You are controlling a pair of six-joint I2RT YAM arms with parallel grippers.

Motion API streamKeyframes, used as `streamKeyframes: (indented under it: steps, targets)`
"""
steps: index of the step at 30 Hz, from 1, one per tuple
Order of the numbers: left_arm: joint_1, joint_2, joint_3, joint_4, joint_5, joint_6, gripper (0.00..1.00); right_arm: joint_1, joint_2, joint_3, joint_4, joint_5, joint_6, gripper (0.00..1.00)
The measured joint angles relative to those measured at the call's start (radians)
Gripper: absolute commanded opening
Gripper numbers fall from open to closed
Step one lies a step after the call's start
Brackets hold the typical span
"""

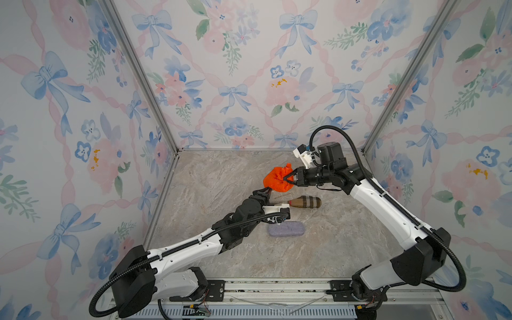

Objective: Wipe the eyeglass case
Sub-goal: Wipe the dirt from the eyeglass case.

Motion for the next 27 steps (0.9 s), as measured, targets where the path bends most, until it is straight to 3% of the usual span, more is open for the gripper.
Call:
streamKeyframes:
  steps: [5, 12, 15, 20, 23, 27]
  targets:
    - [0.011, 0.003, 0.001, -0.012, -0.002, -0.015, 0.25, -0.027, 0.014, -0.005, 0.007, -0.022, -0.017, 0.0]
    - [0.035, -0.018, 0.0, -0.038, -0.004, -0.043, 0.25, -0.315, -0.072, -0.115, -0.061, -0.059, -0.081, 0.0]
    - [0.05, -0.059, 0.002, -0.021, -0.026, -0.062, 0.24, -0.378, -0.106, -0.132, -0.098, -0.055, -0.08, 0.0]
    - [0.1, -0.079, 0.078, -0.158, 0.022, -0.196, 0.24, -0.363, -0.225, -0.132, -0.102, -0.045, -0.065, 0.0]
    - [0.169, -0.079, 0.163, -0.295, 0.138, -0.356, 0.24, -0.321, -0.345, -0.132, -0.064, -0.005, -0.061, 0.0]
    - [0.277, -0.073, 0.254, -0.396, 0.378, -0.586, 0.24, -0.154, -0.467, -0.132, -0.019, 0.068, -0.11, 0.0]
